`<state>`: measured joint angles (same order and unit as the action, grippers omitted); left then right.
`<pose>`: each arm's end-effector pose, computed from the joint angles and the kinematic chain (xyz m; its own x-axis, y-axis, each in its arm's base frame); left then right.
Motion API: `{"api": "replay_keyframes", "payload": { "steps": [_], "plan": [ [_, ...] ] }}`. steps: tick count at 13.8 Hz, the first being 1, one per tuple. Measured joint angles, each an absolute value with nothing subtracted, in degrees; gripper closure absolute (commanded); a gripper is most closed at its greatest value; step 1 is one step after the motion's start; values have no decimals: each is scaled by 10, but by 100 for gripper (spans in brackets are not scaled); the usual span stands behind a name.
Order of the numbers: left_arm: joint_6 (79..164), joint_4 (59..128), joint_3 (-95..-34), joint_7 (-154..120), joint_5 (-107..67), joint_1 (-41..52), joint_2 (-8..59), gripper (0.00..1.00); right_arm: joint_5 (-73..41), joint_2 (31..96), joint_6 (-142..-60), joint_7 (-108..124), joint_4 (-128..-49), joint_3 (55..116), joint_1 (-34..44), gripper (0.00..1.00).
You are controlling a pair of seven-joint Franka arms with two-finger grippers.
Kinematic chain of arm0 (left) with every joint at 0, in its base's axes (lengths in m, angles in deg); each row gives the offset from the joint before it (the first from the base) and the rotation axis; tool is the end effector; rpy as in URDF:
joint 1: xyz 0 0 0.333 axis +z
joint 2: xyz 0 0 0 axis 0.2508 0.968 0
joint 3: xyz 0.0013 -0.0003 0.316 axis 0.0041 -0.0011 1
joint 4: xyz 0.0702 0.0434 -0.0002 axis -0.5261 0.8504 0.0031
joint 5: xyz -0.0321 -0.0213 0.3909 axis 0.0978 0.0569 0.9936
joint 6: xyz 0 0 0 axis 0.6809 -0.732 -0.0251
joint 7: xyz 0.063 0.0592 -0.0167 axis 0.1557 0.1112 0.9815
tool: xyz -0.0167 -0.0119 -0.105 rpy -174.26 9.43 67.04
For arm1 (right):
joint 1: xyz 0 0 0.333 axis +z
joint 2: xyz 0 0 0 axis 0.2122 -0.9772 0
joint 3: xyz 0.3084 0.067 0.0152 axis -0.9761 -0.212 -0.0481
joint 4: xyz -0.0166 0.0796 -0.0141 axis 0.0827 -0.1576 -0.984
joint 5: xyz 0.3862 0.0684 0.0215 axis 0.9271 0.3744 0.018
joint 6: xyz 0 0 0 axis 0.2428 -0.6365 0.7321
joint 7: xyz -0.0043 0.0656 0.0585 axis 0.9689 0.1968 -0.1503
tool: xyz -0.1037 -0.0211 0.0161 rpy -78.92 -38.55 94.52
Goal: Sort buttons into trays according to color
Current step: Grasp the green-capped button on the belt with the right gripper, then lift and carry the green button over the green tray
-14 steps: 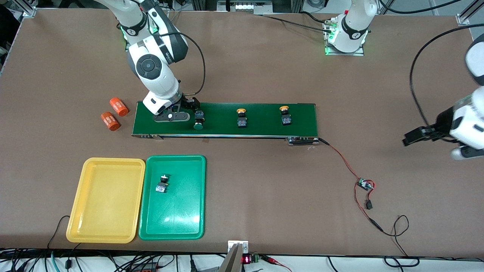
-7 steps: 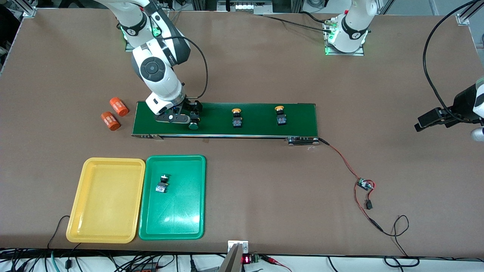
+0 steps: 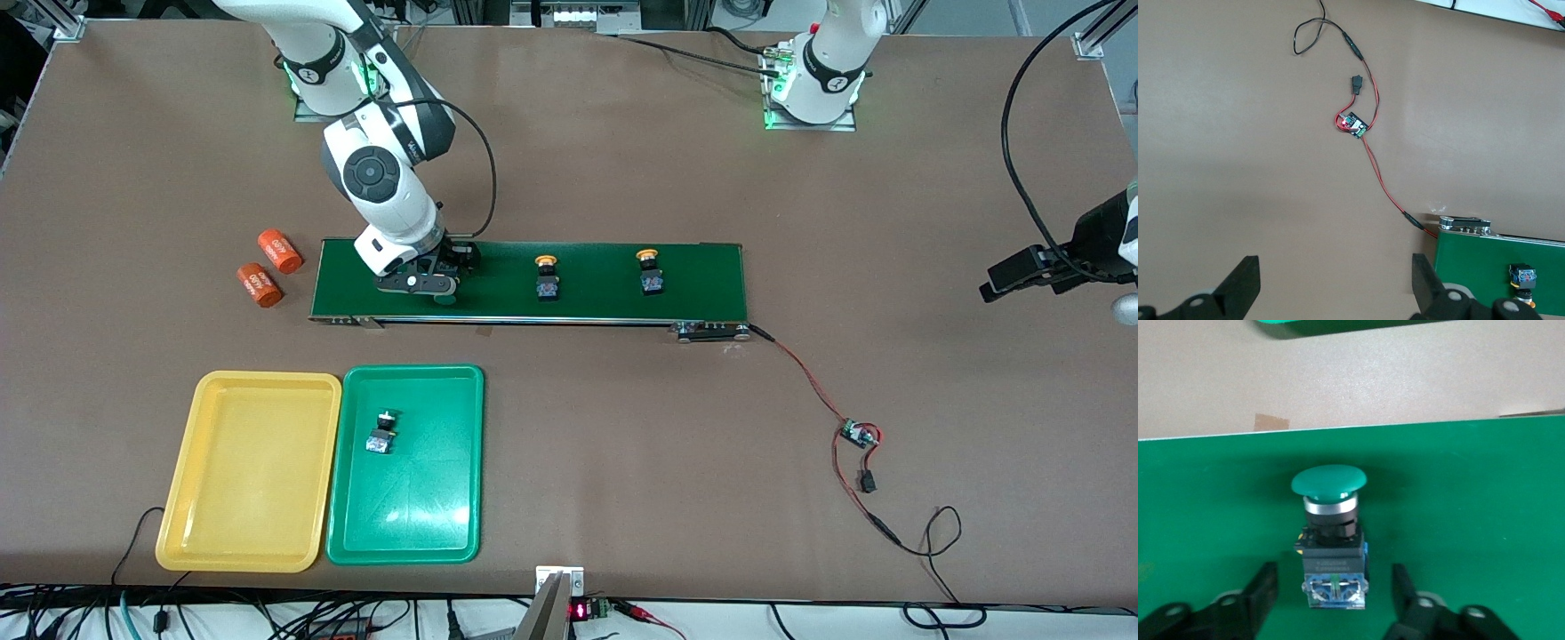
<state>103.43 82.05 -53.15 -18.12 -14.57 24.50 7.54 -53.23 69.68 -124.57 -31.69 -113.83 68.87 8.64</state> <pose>0.6071 0.0321 0.5738 0.9867 0.1577 0.0401 0.1543 -0.9850 0.0777 0.4763 0.2991 0.2538 0.9966 -0.0526 -0.0634 -0.0543 -0.9982 -0.0263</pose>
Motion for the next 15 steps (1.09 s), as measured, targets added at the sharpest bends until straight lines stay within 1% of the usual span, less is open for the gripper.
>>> {"api": "replay_keyframes", "payload": {
  "steps": [5, 9, 10, 12, 14, 15],
  "plan": [
    [1023, 819, -535, -187, -146, 245, 75, 0, -534, 697, -1245, -304, -1138, 689, 82, 97],
    [979, 791, -534, -195, -146, 246, 72, 0, -549, 697, -1243, -295, -1127, 691, 80, 97],
    [974, 790, -534, -195, -145, 247, 70, 0, -553, 698, -1228, -285, -1105, 692, 75, 97],
    [968, 789, -534, -201, -143, 249, 68, 0, -558, 702, -1161, -225, -1038, 702, 57, 97],
    [967, 789, -534, -220, -141, 249, 66, 0, -560, 705, -1102, -132, -969, 726, 32, 97],
    [964, 789, -534, -228, -140, 249, 65, 0, -560, 703, -1085, -85, -945, 739, 16, 97]
  ]
}}
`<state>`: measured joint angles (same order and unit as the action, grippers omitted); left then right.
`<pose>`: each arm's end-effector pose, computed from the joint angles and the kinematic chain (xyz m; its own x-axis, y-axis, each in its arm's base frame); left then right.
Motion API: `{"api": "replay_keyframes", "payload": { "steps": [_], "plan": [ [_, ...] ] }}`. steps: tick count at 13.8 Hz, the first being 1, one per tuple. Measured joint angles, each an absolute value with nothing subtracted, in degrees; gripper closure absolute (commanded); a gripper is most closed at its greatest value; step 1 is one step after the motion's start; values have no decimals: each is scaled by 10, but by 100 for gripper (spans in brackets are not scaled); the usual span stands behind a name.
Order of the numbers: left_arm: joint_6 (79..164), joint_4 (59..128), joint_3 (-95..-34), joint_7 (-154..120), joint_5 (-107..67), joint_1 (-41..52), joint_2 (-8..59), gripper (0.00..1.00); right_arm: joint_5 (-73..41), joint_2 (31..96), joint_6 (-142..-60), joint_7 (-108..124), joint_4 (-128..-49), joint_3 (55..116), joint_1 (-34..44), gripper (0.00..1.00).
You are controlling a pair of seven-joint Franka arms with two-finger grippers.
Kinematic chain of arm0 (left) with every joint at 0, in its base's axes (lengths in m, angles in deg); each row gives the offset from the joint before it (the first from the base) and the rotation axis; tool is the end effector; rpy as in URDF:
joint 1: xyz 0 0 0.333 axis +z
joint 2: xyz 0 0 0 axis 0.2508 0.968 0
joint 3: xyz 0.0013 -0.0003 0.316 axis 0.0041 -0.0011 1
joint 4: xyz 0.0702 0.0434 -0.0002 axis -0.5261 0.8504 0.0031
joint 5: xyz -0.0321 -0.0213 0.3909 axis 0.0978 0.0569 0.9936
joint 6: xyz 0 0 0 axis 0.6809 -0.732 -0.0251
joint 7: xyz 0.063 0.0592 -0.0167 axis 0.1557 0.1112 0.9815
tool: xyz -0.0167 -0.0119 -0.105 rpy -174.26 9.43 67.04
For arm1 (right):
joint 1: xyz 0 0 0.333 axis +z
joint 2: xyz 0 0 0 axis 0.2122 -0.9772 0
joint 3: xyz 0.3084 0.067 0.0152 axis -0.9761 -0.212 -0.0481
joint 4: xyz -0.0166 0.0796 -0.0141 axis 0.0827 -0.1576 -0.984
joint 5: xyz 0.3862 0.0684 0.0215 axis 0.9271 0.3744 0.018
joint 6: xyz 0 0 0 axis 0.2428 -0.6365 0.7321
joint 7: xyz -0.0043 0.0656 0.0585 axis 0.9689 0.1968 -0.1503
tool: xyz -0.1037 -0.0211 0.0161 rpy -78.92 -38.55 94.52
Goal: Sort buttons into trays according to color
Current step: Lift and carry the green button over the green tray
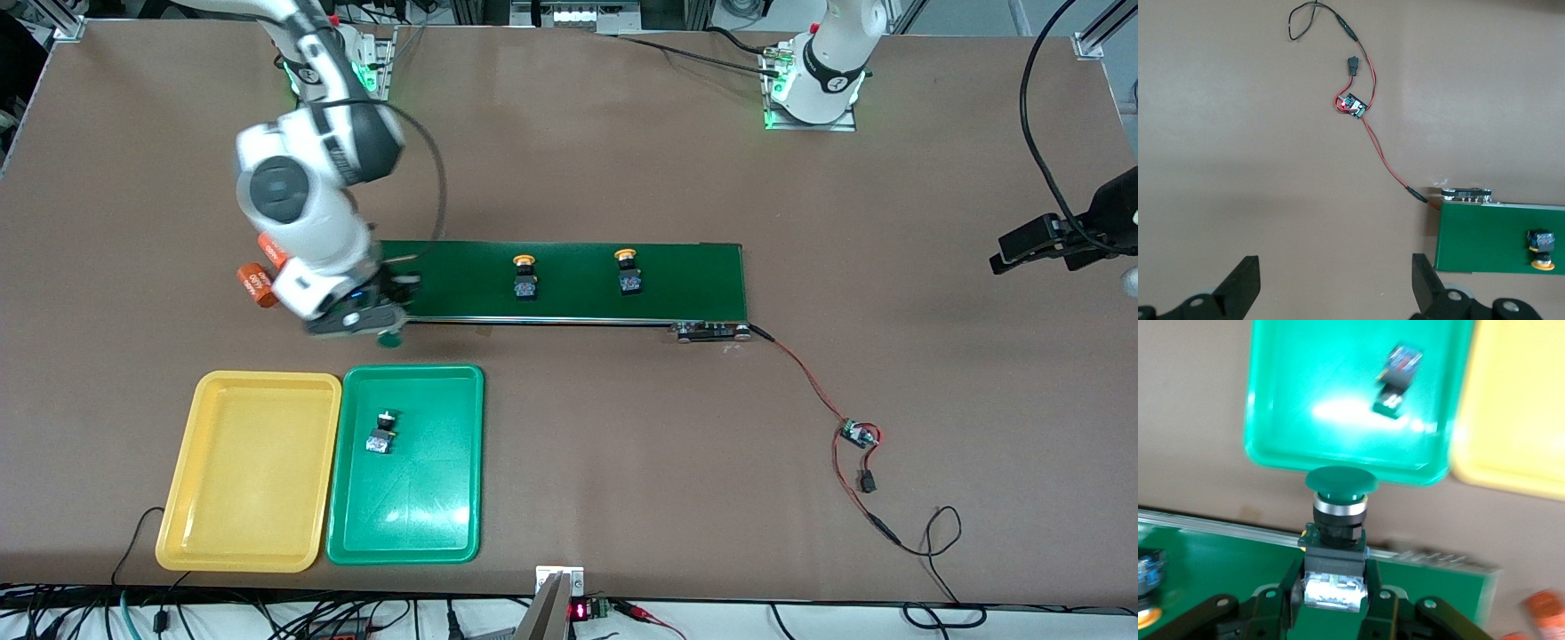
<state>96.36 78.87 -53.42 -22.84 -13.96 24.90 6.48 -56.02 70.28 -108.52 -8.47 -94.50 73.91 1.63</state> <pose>0.5921 0.0329 0.6002 0.9975 0.0700 -0.0026 0.0700 -0.9956 0.0616 0.5963 0.2113 0.3779 0.9852 0.1688 0.0287 0.1687 -0.9857 0.0059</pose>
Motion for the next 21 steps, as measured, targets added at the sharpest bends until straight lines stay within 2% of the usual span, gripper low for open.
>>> {"api": "replay_keyframes", "payload": {
  "steps": [2, 6, 12, 17, 19, 21],
  "plan": [
    [953, 789, -534, -234, -138, 250, 61, 0, -560, 679, -1077, 0, -914, 763, -16, 97],
    [951, 789, -533, -238, -136, 251, 54, 0, -560, 582, -1083, 68, -836, 773, -59, 97],
    [940, 789, -533, -238, -126, 251, 53, 0, -560, 500, -1092, 68, -727, 770, -47, 96],
    [910, 789, -533, -215, -125, 251, 45, 0, -559, 449, -1152, 8, -708, 764, -1, 95],
    [907, 789, -533, -212, -125, 251, 45, 0, -559, 436, -1172, -32, -706, 764, 25, 92],
    [909, 789, -539, -212, -125, 250, 44, 0, -559, 431, -1175, -41, -705, 764, 32, 75]
  ]
}}
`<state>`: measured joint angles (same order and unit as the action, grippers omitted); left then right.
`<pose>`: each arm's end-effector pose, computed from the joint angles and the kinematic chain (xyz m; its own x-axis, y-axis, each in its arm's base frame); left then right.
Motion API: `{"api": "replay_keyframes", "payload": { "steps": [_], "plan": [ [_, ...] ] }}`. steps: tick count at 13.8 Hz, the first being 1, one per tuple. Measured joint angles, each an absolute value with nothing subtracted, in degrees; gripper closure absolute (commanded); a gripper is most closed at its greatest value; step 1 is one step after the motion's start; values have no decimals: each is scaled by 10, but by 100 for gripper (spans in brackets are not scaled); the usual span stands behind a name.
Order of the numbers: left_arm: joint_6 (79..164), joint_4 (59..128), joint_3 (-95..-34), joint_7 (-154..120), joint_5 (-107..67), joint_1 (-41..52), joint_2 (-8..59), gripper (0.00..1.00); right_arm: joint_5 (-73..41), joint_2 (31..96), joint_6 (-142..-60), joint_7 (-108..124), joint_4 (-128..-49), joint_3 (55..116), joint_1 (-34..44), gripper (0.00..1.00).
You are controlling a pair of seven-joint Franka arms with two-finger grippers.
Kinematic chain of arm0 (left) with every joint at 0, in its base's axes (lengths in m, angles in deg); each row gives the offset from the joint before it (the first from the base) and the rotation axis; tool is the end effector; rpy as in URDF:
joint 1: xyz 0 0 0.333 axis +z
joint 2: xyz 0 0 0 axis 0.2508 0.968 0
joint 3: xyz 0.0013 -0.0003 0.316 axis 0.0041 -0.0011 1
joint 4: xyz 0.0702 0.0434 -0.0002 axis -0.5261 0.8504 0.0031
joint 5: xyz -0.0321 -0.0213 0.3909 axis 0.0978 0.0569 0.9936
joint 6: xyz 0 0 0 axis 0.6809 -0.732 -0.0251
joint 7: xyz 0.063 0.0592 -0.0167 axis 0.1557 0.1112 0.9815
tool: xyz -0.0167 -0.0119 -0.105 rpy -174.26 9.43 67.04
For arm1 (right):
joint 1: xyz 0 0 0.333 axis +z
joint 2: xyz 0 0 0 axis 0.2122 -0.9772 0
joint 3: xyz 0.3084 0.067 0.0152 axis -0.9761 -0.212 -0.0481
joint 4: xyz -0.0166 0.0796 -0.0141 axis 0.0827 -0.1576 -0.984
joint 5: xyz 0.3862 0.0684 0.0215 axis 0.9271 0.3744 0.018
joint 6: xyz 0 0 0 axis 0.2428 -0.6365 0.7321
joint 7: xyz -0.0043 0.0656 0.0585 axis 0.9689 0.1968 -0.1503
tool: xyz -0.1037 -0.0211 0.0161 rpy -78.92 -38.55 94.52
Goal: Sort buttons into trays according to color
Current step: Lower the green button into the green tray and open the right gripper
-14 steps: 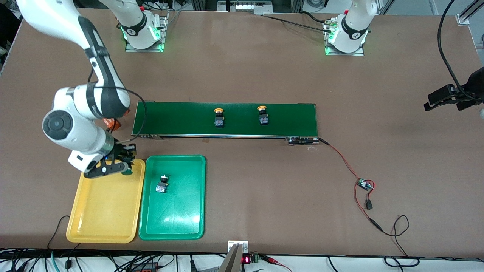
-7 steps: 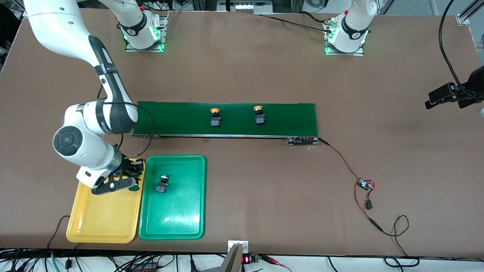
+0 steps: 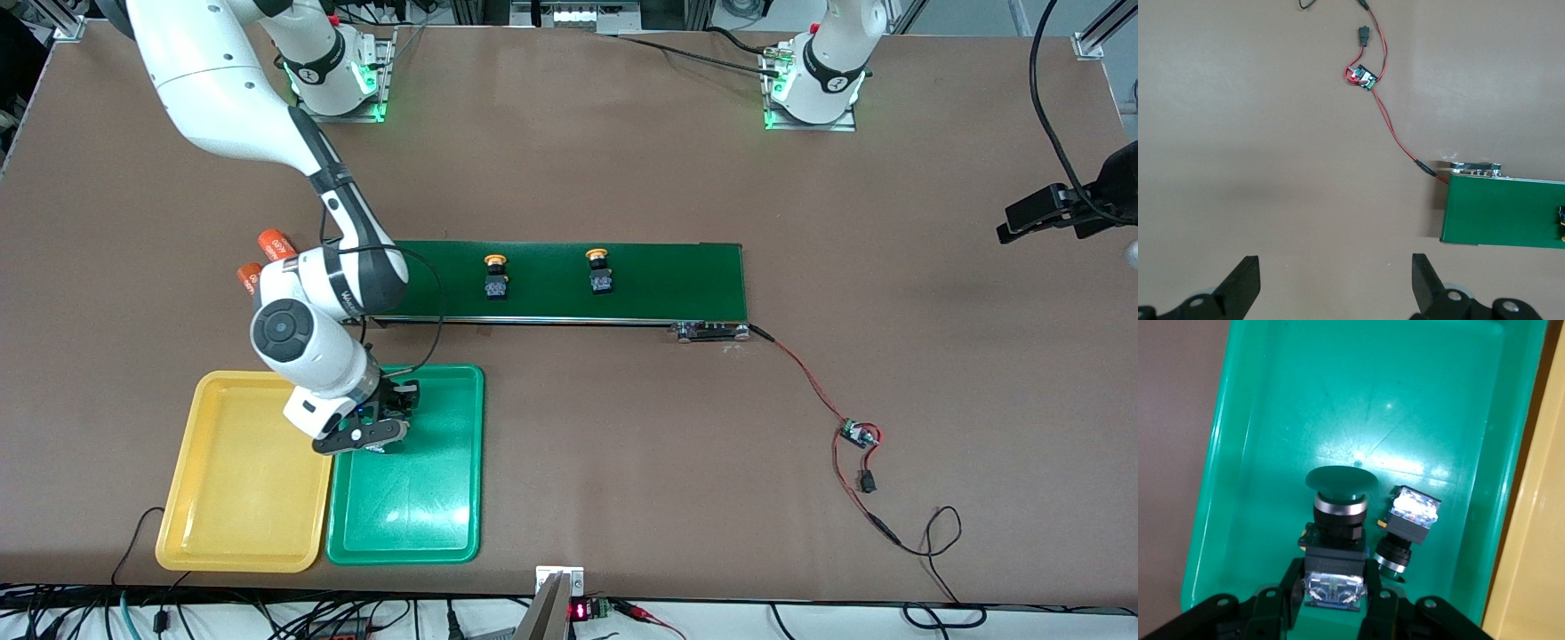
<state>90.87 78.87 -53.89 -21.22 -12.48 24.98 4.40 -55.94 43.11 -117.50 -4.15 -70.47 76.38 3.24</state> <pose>0.5719 0.0292 0.6130 0.9942 0.0874 -0.0627 0.0894 -0.9956 0.0296 0.7055 0.2343 0.2586 0.9689 0.2126 0.1267 0.2169 -0.9760 -0.0213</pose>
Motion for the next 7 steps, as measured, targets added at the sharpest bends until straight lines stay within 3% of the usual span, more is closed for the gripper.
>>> {"api": "replay_keyframes", "payload": {
  "steps": [1, 6, 7],
  "plan": [
    [912, 789, -542, -212, -125, 249, 43, 0, -559, 431, -1175, -42, -704, 765, 31, 60],
    [921, 789, -543, -223, -125, 249, 37, 0, -559, 428, -1175, -43, -704, 766, 28, 19],
    [921, 789, -543, -225, -125, 249, 37, 0, -559, 427, -1175, -44, -704, 766, 30, 2]
  ]
}}
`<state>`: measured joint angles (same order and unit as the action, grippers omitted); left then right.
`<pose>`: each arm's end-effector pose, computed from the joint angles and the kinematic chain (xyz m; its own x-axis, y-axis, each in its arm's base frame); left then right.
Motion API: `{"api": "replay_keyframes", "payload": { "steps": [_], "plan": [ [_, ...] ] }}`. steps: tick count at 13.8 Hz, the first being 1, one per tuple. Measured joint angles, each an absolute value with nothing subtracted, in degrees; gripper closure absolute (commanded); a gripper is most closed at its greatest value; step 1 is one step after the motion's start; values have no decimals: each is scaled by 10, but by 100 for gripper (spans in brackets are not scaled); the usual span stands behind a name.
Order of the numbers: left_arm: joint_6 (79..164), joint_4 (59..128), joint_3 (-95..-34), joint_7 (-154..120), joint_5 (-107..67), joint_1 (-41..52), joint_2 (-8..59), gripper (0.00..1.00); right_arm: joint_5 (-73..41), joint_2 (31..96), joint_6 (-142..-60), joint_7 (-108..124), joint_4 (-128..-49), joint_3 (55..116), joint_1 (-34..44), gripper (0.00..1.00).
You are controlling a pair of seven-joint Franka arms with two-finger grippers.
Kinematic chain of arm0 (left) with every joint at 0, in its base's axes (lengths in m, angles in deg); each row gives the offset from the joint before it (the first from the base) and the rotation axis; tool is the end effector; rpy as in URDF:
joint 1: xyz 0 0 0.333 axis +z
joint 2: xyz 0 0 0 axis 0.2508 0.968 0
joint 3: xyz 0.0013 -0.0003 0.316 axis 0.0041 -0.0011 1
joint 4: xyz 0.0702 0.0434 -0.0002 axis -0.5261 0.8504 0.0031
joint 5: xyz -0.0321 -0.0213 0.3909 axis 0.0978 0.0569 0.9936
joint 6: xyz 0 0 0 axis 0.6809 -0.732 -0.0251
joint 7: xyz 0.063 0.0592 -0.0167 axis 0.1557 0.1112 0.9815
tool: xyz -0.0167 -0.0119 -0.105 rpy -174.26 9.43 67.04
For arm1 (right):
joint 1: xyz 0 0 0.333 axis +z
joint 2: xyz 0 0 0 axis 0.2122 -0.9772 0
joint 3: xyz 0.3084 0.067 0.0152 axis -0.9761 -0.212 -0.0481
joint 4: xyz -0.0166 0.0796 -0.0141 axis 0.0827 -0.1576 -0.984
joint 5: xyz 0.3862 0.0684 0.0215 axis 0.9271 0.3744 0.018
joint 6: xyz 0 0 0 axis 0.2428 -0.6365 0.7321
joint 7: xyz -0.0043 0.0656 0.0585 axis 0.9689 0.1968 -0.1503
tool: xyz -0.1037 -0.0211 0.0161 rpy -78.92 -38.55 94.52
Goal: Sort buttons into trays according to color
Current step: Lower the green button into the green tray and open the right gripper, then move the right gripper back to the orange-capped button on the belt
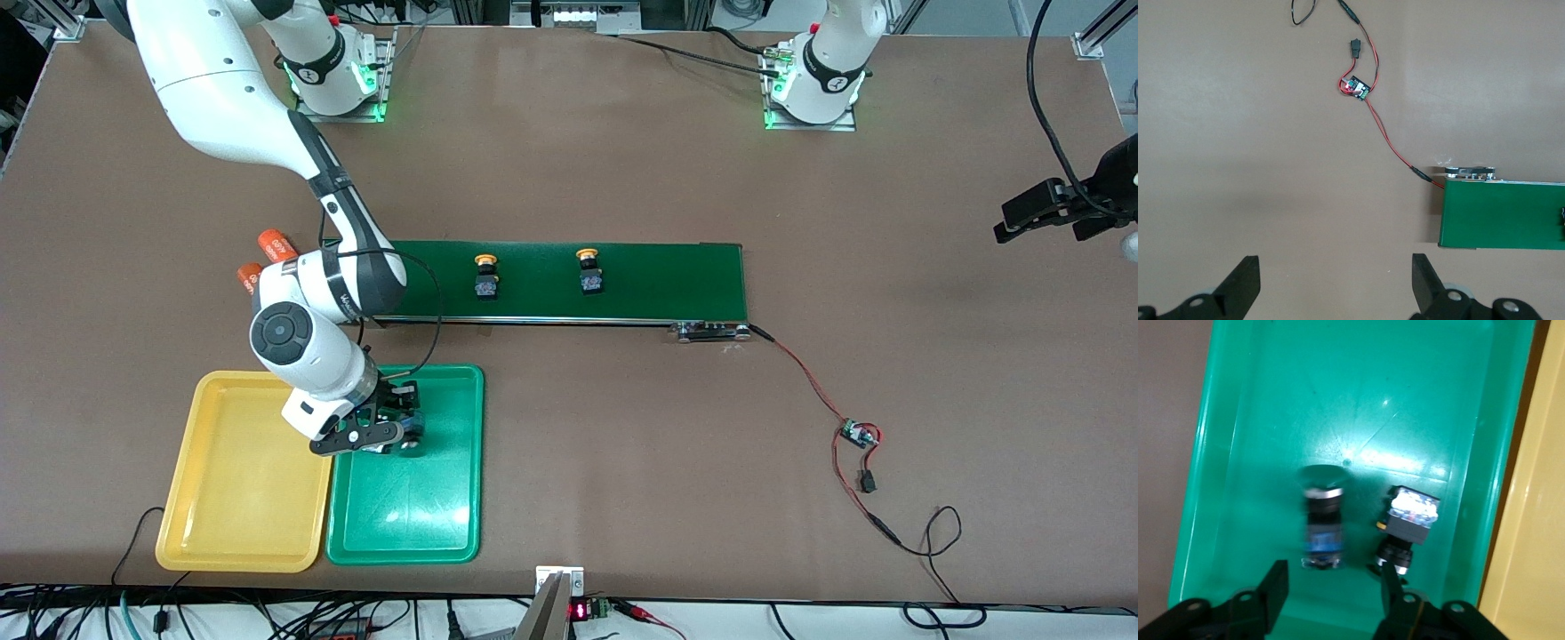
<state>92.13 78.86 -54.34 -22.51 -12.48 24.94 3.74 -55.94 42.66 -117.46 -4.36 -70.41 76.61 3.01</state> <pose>0.5713 0.0241 0.6215 0.9980 0.0573 -0.0284 0.0581 -0.9978 0.0306 0.7068 0.2291 0.2531 0.9719 0.2028 0.1194 0.2064 -0.9783 -0.0185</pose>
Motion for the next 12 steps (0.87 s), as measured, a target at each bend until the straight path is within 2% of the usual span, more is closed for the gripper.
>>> {"api": "replay_keyframes", "payload": {
  "steps": [5, 12],
  "plan": [
    [921, 789, -543, -227, -125, 250, 37, 0, -559, 452, -1170, -44, -728, 768, 29, 0],
    [922, 789, -543, -227, -125, 250, 37, 0, -559, 617, -1160, -54, -910, 769, 22, 0]
  ]
}}
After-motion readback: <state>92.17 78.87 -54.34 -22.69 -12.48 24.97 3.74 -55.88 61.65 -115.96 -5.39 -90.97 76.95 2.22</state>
